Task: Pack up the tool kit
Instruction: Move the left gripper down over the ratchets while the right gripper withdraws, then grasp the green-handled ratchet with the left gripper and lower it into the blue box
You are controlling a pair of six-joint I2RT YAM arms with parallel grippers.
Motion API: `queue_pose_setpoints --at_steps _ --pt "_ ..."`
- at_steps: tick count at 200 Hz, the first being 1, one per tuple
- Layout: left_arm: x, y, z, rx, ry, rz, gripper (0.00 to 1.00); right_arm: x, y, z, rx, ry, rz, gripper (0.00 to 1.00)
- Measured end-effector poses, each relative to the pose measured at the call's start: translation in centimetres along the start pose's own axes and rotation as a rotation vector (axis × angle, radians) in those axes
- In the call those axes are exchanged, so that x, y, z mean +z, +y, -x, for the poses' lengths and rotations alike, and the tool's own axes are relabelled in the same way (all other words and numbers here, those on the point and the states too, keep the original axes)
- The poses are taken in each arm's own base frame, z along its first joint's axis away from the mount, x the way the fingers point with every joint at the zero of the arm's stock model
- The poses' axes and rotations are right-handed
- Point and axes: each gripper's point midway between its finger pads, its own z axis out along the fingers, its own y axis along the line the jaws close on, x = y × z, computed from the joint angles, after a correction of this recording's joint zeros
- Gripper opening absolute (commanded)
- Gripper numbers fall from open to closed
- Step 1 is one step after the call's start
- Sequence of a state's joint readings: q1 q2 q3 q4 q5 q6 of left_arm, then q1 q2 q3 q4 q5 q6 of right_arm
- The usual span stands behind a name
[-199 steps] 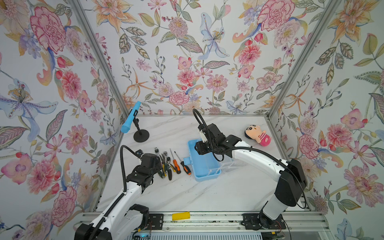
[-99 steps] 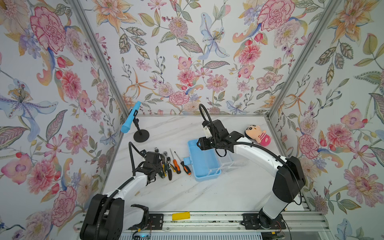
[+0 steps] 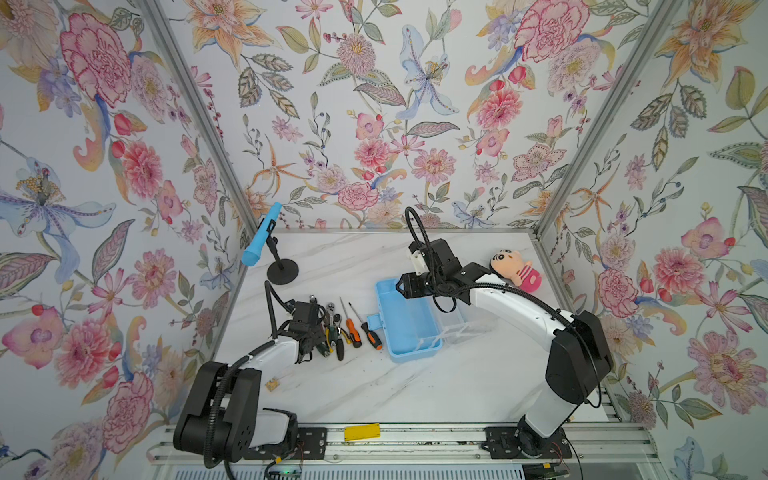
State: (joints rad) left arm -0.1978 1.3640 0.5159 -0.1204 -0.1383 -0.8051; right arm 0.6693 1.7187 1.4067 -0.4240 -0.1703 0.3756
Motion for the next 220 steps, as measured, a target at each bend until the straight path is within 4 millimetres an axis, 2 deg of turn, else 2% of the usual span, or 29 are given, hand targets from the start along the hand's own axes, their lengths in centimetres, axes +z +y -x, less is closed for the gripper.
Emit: queue_pose_setpoints --at_steps 23,58,92,95,103,156,183,206,220 --pt "0.4 -0.4 0.4 0.016 0.000 0.000 0.29 0.1 -0.3 -0.3 0.010 0.008 0.000 0.54" --pt "0.9 -1.0 1.0 0.049 0.003 -0.001 0.17 0.4 -0.8 -0.8 0.017 0.016 -0.007 0.54" --pt "1.1 -1.2 1.2 0.068 0.001 -0.003 0.13 0.6 -0.9 -1.2 0.026 0.025 -0.010 0.54" --pt "1.1 -1.2 1.2 0.069 0.001 -0.004 0.12 0.6 -1.0 -1.2 0.027 0.025 -0.010 0.54" --pt "1.1 -1.2 1.2 0.074 0.001 -0.004 0.00 0.6 -1.0 -1.2 0.029 0.027 -0.011 0.54" --pt "0.6 -1.3 1.1 0.110 0.014 -0.016 0.00 0.6 -0.9 -1.3 0.039 0.029 -0.006 0.55" --pt "-1.2 -2.9 2.6 0.115 0.001 -0.082 0.00 0.6 -0.8 -1.2 0.044 0.027 -0.002 0.55" --pt "-4.6 -5.8 5.8 0.084 -0.090 -0.201 0.00 0.5 -0.9 -1.1 0.045 0.020 -0.001 0.55" --pt "-7.2 -8.4 7.3 0.072 -0.147 -0.284 0.00 0.2 -1.4 -1.1 0.057 0.015 -0.005 0.55"
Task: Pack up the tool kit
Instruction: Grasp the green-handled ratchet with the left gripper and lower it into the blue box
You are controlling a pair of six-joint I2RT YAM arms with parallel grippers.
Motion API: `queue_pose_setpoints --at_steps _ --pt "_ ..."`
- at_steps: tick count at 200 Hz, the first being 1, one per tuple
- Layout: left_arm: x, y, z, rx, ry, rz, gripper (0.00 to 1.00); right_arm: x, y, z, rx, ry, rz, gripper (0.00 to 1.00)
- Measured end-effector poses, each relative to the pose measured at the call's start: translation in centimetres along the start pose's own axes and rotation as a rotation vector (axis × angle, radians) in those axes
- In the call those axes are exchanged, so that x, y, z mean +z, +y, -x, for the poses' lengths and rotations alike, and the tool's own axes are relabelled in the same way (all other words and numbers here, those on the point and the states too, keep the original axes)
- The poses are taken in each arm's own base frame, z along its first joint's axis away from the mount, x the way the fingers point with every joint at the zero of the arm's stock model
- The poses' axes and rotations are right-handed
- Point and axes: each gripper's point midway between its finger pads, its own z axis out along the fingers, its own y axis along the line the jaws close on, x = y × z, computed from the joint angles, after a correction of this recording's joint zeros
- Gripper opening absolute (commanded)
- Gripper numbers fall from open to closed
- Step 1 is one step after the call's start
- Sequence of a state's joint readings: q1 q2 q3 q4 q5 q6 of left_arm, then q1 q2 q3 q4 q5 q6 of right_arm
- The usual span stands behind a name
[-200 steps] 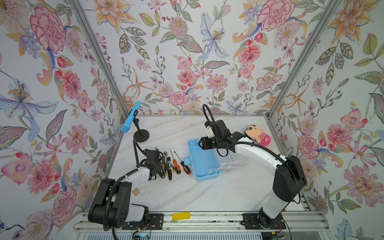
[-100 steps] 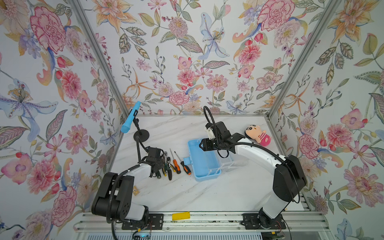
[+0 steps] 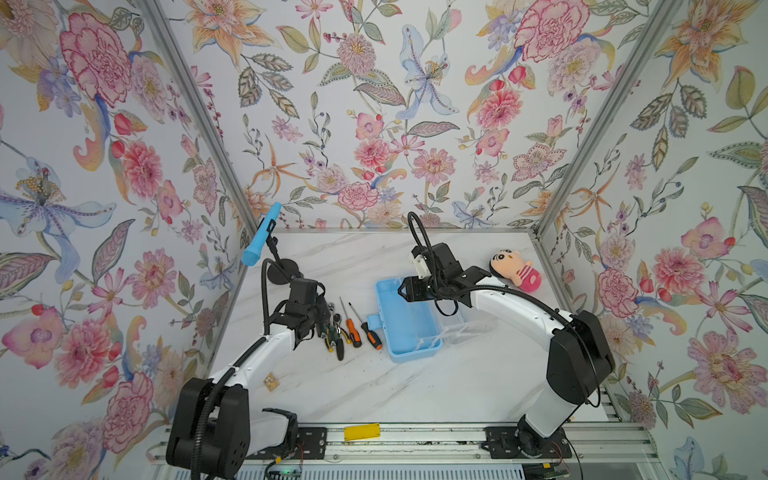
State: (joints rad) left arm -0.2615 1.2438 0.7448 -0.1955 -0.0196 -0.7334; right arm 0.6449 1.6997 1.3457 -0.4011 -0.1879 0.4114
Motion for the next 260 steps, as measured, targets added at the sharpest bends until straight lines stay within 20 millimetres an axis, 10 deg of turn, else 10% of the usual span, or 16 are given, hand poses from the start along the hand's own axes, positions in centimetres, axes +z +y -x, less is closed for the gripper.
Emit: queue_pose_setpoints --at_steps 49,77,170,260 --pt "-3.0 -15.1 0.2 0.013 -0.038 -0.360 0.00 -2.2 -2.0 1.7 0.047 -0.068 -0.016 0.55" --pt "-1.1 -19.8 -2.6 -0.001 0.025 -0.436 0.00 -3.0 -2.4 1.7 0.055 -0.086 -0.018 0.55" --pt "6.0 -20.6 -10.8 -0.058 0.202 -0.338 0.00 -3.9 -3.5 0.0 0.071 -0.076 -0.040 0.58" --pt "5.8 -21.9 -9.7 -0.039 0.187 -0.352 0.08 -4.1 -3.4 0.1 0.076 -0.083 -0.037 0.58"
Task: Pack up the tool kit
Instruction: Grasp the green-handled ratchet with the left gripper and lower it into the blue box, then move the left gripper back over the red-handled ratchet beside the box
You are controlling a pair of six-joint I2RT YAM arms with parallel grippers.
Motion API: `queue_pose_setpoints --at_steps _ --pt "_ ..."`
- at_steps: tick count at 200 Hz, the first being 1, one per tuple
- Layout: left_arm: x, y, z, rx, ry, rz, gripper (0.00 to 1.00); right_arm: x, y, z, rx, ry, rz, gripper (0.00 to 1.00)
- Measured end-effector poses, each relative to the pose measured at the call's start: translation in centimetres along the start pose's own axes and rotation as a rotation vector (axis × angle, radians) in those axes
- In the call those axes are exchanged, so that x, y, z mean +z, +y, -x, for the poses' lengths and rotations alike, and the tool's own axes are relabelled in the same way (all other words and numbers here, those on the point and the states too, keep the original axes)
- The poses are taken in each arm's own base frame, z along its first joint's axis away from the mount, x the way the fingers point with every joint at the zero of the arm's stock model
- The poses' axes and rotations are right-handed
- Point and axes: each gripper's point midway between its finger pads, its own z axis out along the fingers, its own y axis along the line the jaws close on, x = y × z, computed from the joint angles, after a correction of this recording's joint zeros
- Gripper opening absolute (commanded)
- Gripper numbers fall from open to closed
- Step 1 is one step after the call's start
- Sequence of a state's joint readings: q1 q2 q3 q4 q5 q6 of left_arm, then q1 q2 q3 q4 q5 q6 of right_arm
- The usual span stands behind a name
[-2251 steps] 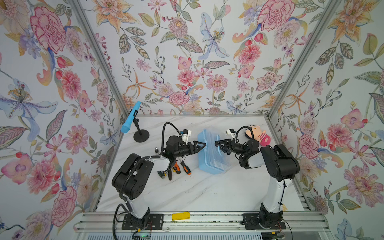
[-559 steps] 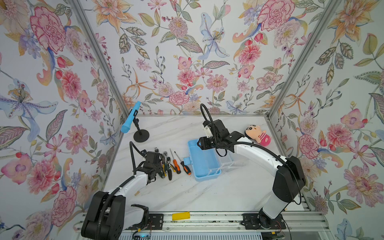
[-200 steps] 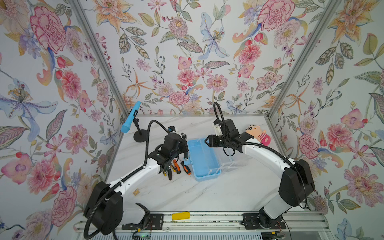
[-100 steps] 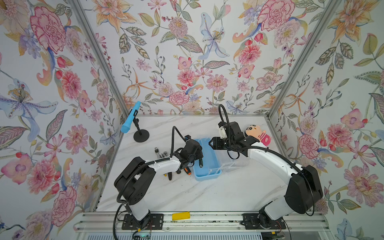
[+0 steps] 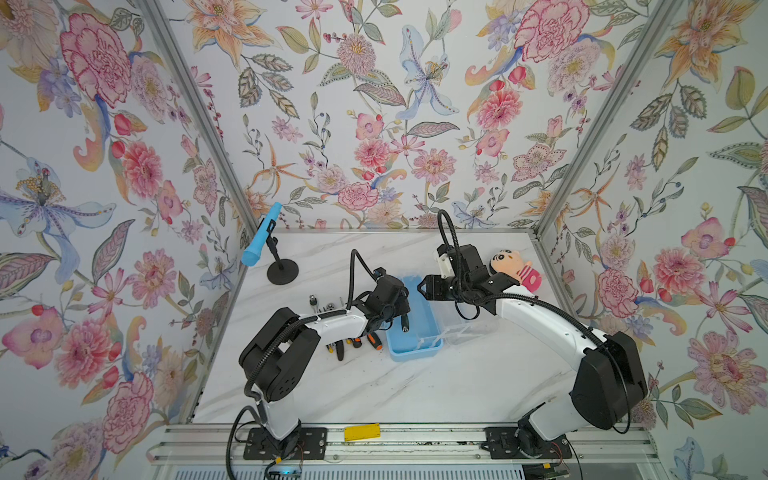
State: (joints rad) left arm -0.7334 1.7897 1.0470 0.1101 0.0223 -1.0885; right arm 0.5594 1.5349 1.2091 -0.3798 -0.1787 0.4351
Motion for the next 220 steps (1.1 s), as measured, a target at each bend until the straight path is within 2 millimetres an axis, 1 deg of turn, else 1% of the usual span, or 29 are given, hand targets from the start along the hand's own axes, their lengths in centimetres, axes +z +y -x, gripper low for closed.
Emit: queue_pose_setpoints --at_steps 20,56,66,75,87,99,105,120,140,155,169,181,193,207,220 --pt "0.0 0.0 0.0 0.008 0.003 0.002 0.12 0.0 0.0 0.0 0.000 0.000 0.000 0.58" --pt "0.0 -0.1 -0.4 -0.002 0.021 -0.010 0.13 0.0 0.1 0.0 0.003 0.001 0.001 0.58" --pt "0.0 -0.1 -0.6 -0.008 0.027 -0.013 0.19 0.0 0.0 0.0 0.006 0.000 -0.001 0.58" --pt "0.1 0.1 -0.8 -0.011 0.030 -0.012 0.28 0.0 0.0 0.0 0.006 0.000 -0.001 0.58" --pt "0.1 0.4 -1.0 -0.021 0.031 -0.010 0.36 0.0 0.0 0.0 0.006 0.000 -0.001 0.58" --pt "-0.2 0.4 -1.0 -0.024 0.024 -0.016 0.41 0.0 0.0 0.0 0.006 -0.001 -0.001 0.58" --pt "-0.4 0.5 -0.9 -0.021 0.020 -0.017 0.41 0.0 0.0 0.0 0.006 -0.001 -0.001 0.58" --pt "-1.4 0.1 -0.4 -0.020 0.004 -0.031 0.41 0.0 0.1 0.1 0.006 -0.002 0.000 0.58" --pt "-3.5 -0.9 1.2 -0.005 -0.046 -0.054 0.42 -0.2 0.4 0.5 0.002 -0.011 0.005 0.58" --pt "-5.8 -1.2 2.9 0.013 -0.102 -0.054 0.44 -0.5 1.0 0.9 -0.006 -0.022 0.013 0.58" --pt "-8.2 -1.0 4.3 0.032 -0.160 -0.040 0.44 -0.7 1.6 1.2 -0.017 -0.030 0.019 0.58" --pt "-10.3 0.2 5.5 0.038 -0.209 -0.016 0.43 -0.8 2.2 1.4 -0.029 -0.035 0.027 0.58" --pt "-11.8 2.6 6.2 0.031 -0.245 0.031 0.46 -0.9 2.7 1.4 -0.040 -0.038 0.031 0.58" --pt "-12.7 6.6 6.2 0.023 -0.261 0.123 0.53 -1.0 3.1 1.4 -0.050 -0.041 0.032 0.58" --pt "-13.2 10.5 5.6 0.018 -0.253 0.221 0.54 -1.1 3.4 1.5 -0.058 -0.042 0.034 0.58"
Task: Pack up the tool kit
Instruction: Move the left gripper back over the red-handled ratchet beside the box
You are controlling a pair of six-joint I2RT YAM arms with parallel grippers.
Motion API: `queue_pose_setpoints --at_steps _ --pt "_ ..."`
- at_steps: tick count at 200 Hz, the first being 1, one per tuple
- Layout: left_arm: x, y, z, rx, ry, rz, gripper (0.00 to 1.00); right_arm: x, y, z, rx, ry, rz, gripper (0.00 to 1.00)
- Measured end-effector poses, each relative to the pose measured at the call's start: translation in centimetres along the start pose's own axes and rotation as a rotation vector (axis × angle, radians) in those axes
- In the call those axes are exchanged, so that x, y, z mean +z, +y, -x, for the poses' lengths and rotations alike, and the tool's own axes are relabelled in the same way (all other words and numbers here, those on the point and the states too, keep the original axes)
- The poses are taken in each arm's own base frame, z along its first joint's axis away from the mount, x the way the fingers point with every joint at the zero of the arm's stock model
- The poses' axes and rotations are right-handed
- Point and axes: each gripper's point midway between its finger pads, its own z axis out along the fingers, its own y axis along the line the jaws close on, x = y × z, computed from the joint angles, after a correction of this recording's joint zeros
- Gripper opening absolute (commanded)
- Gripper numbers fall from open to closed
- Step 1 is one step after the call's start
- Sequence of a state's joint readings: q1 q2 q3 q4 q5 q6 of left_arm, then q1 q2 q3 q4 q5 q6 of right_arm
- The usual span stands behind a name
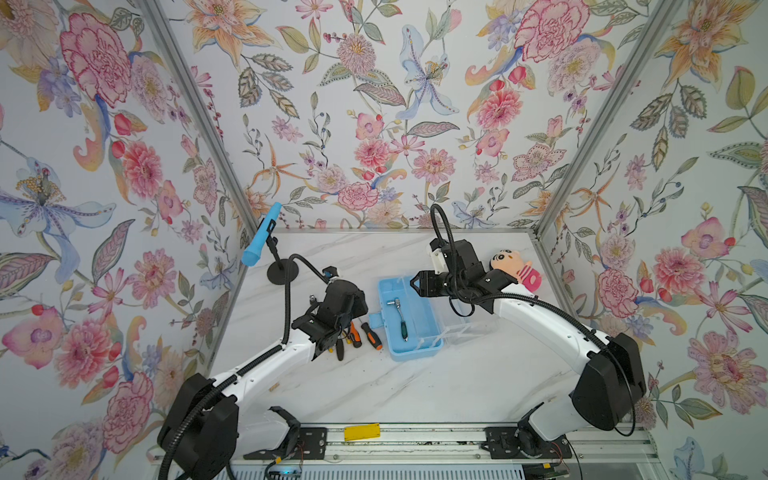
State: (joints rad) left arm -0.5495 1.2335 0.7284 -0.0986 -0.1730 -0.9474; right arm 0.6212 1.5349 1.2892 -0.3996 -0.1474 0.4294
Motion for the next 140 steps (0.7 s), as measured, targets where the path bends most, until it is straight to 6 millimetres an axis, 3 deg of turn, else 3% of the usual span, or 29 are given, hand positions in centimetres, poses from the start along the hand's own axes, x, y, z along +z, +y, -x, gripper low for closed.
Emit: queue_pose_setpoints --at_steps 24,56,83,140 --pt "0.2 5.5 -0.5 0.006 0.024 0.146 0.56 -0.1 0.3 0.5 -0.006 -0.010 0.004 0.58" --pt "1.1 9.4 0.9 0.013 0.027 0.252 0.53 0.4 0.5 1.1 -0.009 -0.012 0.008 0.58" --pt "2.9 12.6 0.3 0.038 0.085 0.341 0.51 0.9 0.3 0.8 -0.006 0.002 0.002 0.59" --pt "5.6 14.1 -0.5 0.069 0.147 0.357 0.41 1.0 0.0 0.8 -0.002 0.003 -0.003 0.59"
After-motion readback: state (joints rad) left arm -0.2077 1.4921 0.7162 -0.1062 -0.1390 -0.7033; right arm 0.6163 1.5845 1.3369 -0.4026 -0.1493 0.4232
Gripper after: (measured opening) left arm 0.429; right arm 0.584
